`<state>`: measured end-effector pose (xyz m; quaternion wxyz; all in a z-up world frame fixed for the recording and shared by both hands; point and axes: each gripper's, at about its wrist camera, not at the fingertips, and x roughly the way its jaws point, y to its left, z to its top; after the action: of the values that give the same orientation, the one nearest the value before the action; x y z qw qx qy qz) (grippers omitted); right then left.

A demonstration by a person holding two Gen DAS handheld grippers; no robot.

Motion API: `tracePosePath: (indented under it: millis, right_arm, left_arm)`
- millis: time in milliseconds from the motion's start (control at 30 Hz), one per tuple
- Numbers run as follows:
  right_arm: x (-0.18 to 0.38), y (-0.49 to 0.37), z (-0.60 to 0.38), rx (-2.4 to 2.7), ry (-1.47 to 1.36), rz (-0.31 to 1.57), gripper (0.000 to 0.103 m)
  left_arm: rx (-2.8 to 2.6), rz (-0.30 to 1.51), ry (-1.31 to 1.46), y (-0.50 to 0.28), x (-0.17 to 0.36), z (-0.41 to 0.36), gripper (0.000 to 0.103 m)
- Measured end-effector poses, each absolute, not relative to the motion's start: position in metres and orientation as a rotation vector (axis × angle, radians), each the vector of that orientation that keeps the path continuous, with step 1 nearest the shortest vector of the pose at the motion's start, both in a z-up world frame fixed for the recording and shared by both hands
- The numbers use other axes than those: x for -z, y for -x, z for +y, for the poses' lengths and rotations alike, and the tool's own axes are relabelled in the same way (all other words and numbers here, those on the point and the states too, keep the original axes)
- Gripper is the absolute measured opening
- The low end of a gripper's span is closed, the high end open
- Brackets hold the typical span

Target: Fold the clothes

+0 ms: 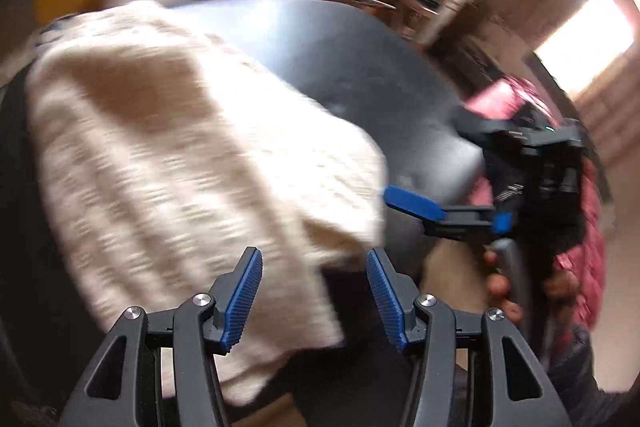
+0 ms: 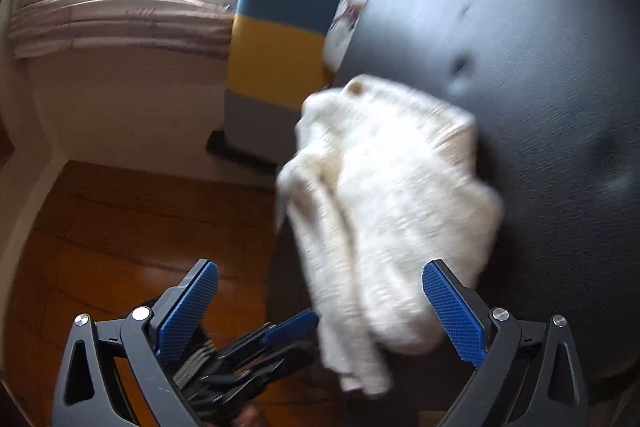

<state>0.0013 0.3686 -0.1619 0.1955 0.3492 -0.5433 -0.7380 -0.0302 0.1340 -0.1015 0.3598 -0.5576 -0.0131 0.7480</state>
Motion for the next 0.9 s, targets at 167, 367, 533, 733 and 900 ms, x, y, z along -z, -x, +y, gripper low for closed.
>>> tracePosePath:
  millis: [167,367,533,733,900]
  right_arm:
    - [0.175,-0.012,0.38,2.088,-0.993,-1.578,0.103]
    - [0.187,-0.002,0.378,2.112,-1.019,-1.588,0.103]
    - [0.187,0.002,0.373,2.152,-1.043,-1.551,0.103]
    - [0.193,0.003,0.369,2.208,-1.089,-1.52,0.103]
    - [0.192,0.003,0.365,2.239,-1.108,-1.491,0.103]
  left_arm:
    - [-1.766,-0.203,1.514,0.04,0.129,0.151,0.055]
    - [-1.807,-0.308,1.494,0.048,0.143,0.154,0.054]
    - [-1.811,-0.4,1.55,0.065,0.164,0.16,0.041]
    - [-1.731,-0.685,1.648,0.077,0.197,0.151,0.011]
    - [-1.747,-0.785,1.388,0.083,0.15,0.126,0.004]
